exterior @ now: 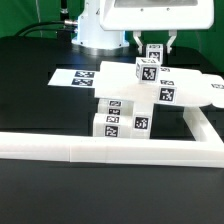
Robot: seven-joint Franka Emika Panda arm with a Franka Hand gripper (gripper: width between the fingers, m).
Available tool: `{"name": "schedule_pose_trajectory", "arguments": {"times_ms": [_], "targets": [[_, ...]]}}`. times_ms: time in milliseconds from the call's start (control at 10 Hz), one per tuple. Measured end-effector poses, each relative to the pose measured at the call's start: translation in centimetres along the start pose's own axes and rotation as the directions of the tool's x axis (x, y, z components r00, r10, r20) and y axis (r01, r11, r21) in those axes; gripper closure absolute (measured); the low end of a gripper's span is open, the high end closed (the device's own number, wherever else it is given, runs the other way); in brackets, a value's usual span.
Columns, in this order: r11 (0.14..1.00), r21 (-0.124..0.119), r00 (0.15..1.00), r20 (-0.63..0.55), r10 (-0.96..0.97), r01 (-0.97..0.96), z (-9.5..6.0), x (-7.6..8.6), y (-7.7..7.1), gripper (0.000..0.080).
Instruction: Assemble chair
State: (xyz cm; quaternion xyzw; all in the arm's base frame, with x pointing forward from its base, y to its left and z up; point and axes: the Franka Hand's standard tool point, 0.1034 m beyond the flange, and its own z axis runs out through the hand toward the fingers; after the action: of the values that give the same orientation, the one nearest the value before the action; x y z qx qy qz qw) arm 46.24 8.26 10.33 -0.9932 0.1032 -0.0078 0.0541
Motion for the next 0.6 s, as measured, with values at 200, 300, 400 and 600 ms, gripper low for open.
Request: {"name": "schedule_pose_trajectory", "arguments": {"times_ms": [200, 300, 400, 600], "targets": [[0.999, -0.005, 0.999, -0.008, -0.043, 0.043, -0.8, 1.3, 0.6, 0.0515], [0.998, -0.003, 0.998, -0.015, -0.058, 0.058, -1.9, 2.9, 1.0, 0.0515], [0.997, 0.004, 0.997, -0.001, -0.083, 0.083, -3.2, 4.7, 1.3, 0.0515], [0.996, 0.002, 0.996, -0.004, -0.091, 0.091, -3.9, 6.1, 1.0, 0.0515]]}}
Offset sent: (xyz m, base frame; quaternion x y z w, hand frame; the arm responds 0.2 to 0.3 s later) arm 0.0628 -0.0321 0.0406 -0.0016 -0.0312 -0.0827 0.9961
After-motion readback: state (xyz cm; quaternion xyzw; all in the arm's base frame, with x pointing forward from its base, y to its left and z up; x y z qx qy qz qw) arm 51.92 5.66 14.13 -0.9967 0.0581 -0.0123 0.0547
